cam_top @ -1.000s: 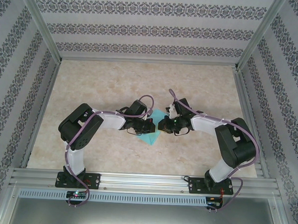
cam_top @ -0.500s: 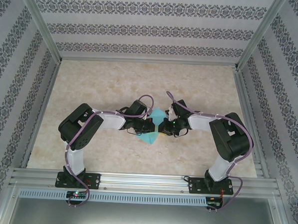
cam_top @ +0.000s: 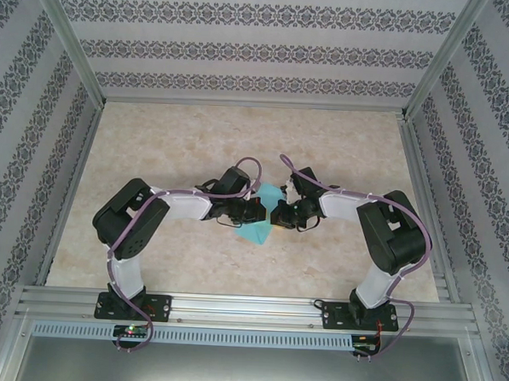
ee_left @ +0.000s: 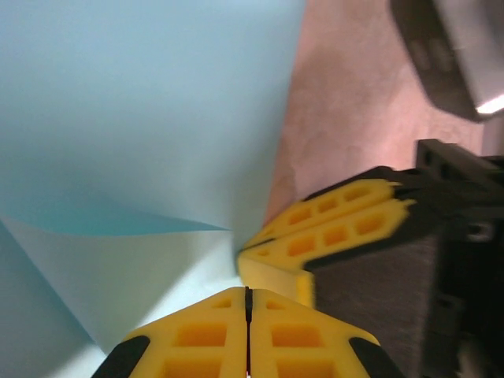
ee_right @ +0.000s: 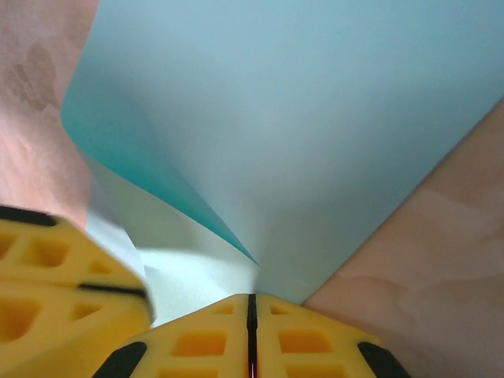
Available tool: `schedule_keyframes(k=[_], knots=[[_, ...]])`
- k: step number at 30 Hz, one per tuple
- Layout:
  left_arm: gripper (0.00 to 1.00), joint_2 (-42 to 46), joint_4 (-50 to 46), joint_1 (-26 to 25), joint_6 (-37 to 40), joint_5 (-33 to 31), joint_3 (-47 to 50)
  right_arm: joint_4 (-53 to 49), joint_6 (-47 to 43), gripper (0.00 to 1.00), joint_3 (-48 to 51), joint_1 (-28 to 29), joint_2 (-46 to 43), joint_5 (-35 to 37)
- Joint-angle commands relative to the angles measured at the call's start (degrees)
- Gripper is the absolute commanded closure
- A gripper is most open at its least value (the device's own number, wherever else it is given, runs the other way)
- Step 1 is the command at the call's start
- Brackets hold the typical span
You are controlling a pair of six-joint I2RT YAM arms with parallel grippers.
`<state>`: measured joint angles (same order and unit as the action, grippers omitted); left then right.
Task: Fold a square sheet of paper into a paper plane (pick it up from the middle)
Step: Fold the triangle a second time at the center of the table.
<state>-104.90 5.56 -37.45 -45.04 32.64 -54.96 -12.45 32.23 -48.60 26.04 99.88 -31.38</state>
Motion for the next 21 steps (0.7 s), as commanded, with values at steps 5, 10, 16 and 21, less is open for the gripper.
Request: schedule_keyframes(k=[5, 10, 16, 21], knots=[[0.91, 3.15, -9.24, -0.28, 7.33, -3.72, -0.91, -2.93, -1.82, 0.91, -0.32, 0.5, 2.17, 4.04], [0.91, 1.48, -13.12, 0.27, 11.48, -5.14, -3.75, -3.31, -2.0, 0.91, -0.71, 0.72, 2.17, 4.23], [0.91, -1.82, -15.2, 0.78, 13.78, -4.88, -6.89, -3.81, -2.25, 0.91, -0.71, 0.94, 1.9, 4.64], [0.91, -3.46, -16.15, 1.32, 14.98, -5.5, -8.36, -4.08, -2.35, 0.91, -0.58, 0.94, 1.74, 5.09]])
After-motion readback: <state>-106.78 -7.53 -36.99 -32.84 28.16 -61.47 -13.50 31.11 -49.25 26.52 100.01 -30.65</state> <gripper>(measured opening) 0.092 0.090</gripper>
